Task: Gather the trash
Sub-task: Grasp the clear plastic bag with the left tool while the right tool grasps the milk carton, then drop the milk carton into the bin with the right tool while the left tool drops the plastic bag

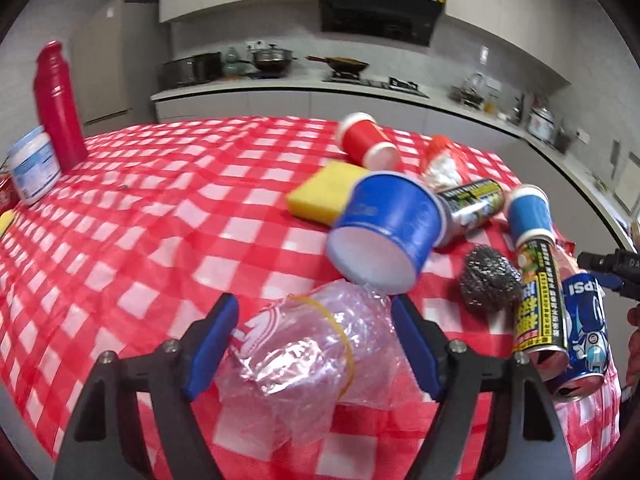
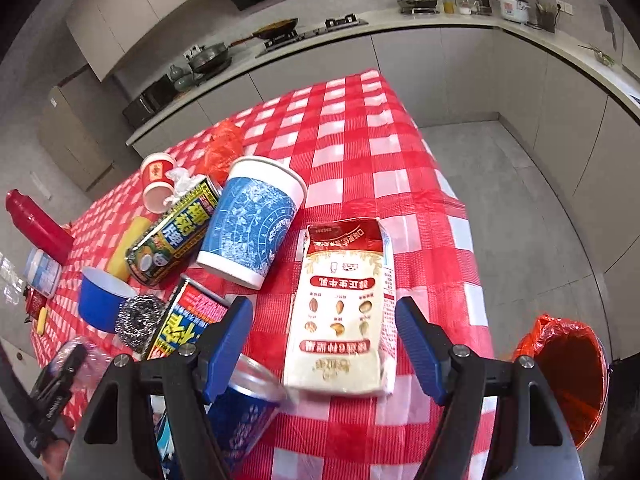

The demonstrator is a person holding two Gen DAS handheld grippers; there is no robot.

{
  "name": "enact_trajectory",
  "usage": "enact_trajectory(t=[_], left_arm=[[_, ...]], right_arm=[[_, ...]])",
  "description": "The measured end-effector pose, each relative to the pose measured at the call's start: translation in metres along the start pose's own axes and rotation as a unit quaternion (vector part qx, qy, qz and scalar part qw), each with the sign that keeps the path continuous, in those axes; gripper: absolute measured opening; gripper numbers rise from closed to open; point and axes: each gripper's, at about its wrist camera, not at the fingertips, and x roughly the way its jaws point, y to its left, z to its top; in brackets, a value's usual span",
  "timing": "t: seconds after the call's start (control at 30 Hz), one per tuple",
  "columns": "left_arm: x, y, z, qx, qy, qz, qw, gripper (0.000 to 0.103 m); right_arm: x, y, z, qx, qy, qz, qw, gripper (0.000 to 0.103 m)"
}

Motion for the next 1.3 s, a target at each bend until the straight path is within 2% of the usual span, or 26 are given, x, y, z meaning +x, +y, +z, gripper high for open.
enact_trajectory(t=[0.13, 0.23, 0.27, 0.3, 0.47, 0.57, 0.9, 1.13, 1.3], left_arm=[[0.011, -0.002, -0.009, 0.011, 0.021, 0.006, 0.9997, 0.081], [0.011, -0.001, -0.01, 0.002, 0.018, 0.002, 0.9998, 0.082], [0.012, -0.002, -0.01, 0.003, 0.019, 0.001, 0.9998, 0.082], [0.012, -0.003, -0.01, 0.004, 0.02, -0.001, 0.9998, 0.081], [0.011, -0.007, -0.011, 0.002, 0.016, 0.001, 0.9999, 0.078], [0.007, -0.011, -0.012, 0.002, 0.013, -0.003, 0.9999, 0.076], [-0.01, -0.021, -0.012, 0.001, -0.001, 0.001, 1.0, 0.076], [-0.03, -0.04, -0.009, -0.003, -0.02, -0.003, 0.9998, 0.076], [-0.045, -0.067, -0.009, 0.005, -0.035, -0.012, 0.9993, 0.076]], right_arm=[[0.017, -0.001, 0.004, -0.003, 0.023, -0.017, 1.0, 0.075], [0.024, -0.005, 0.006, 0.0, 0.034, -0.024, 0.999, 0.075], [0.025, -0.005, 0.006, -0.003, 0.036, -0.024, 0.999, 0.073], [0.026, -0.005, 0.008, -0.006, 0.039, -0.027, 0.999, 0.066], [0.028, -0.007, 0.011, -0.019, 0.049, -0.018, 0.998, 0.066], [0.018, -0.002, 0.013, -0.035, 0.028, -0.015, 0.999, 0.056], [0.001, -0.014, 0.01, -0.02, 0.014, 0.014, 1.0, 0.056], [-0.041, -0.028, 0.005, -0.016, -0.012, 0.027, 0.999, 0.056], [-0.073, -0.054, 0.0, -0.008, -0.03, 0.028, 0.999, 0.056]])
